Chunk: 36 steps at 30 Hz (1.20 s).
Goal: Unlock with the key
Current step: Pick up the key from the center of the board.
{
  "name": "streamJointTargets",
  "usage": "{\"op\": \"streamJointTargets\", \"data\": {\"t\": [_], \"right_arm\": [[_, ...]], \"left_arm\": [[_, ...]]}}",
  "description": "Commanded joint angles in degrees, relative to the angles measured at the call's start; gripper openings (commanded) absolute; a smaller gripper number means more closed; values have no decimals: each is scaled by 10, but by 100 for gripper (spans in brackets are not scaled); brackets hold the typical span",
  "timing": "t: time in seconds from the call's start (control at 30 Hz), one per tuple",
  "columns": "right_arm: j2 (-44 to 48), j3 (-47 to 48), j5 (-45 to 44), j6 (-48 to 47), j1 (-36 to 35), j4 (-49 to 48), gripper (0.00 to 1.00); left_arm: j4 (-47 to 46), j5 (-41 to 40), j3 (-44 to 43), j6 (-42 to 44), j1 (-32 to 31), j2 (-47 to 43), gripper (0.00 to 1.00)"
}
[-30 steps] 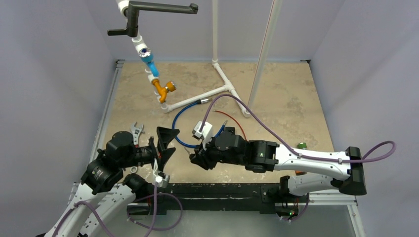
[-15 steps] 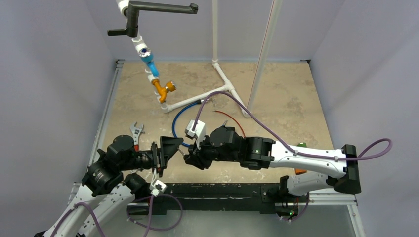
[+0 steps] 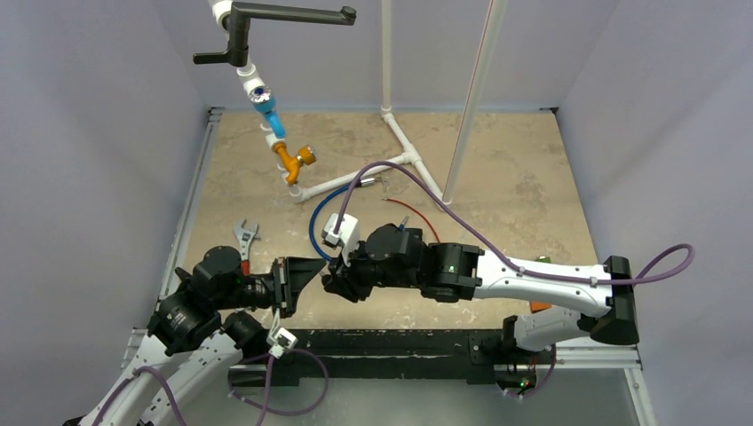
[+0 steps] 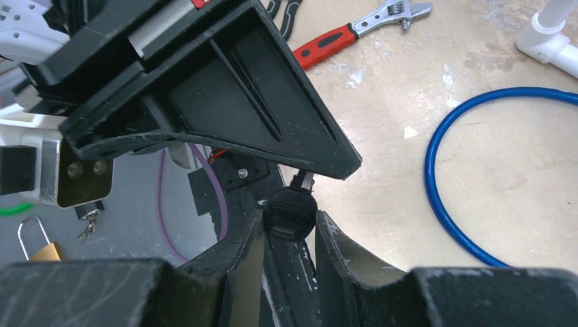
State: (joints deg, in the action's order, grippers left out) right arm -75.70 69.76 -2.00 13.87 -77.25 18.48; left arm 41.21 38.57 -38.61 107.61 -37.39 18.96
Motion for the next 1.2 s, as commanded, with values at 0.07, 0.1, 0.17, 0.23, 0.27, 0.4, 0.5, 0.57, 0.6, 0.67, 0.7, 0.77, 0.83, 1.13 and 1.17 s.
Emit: {"op": "streamJointTargets", "data": {"t": [0.07,0.1,0.17,0.23,0.27,0.4,0.5,0.57,0.6,0.67,0.7,0.77,0.83,1.13,1.17], "right_arm": [[-2,26,-5,-7,-3,-34,11],[0,21,-5,-2,-2,-44,11],[7,9,3,17,-2,-63,15],[19,-7,6,36,-2,-80,29],[25,-14,3,41,-2,-87,38],[56,-34,-6,67,3,-98,55],[84,-58,16,102,27,-116,59],[104,-85,76,141,64,-149,59],[114,-102,110,166,87,-175,58],[127,-139,163,206,123,-227,58],[128,-149,184,220,132,-246,58],[121,-157,220,242,145,-278,59],[107,-154,241,254,148,-290,59],[77,-175,312,324,173,-385,57],[74,-178,314,330,174,-393,56]], "left_arm": [[-64,20,11,-21,-5,-10,0],[-70,17,13,-27,-5,-11,0],[-79,11,15,-39,-6,-15,0],[-89,5,18,-47,-6,-20,0],[-96,1,20,-51,-6,-21,0],[-126,-22,28,-60,-6,-27,0],[-157,-34,40,-56,-6,-34,0],[-180,-40,52,-44,-6,-40,0],[-193,-42,59,-38,-7,-42,0],[-212,-46,71,-19,-7,-45,0],[-224,-48,77,-10,-7,-46,0],[-241,-51,85,7,-7,-47,0],[-258,-51,89,17,-7,-46,0],[-268,-60,87,40,-8,-51,0],[-268,-59,87,42,-8,-51,0]]}}
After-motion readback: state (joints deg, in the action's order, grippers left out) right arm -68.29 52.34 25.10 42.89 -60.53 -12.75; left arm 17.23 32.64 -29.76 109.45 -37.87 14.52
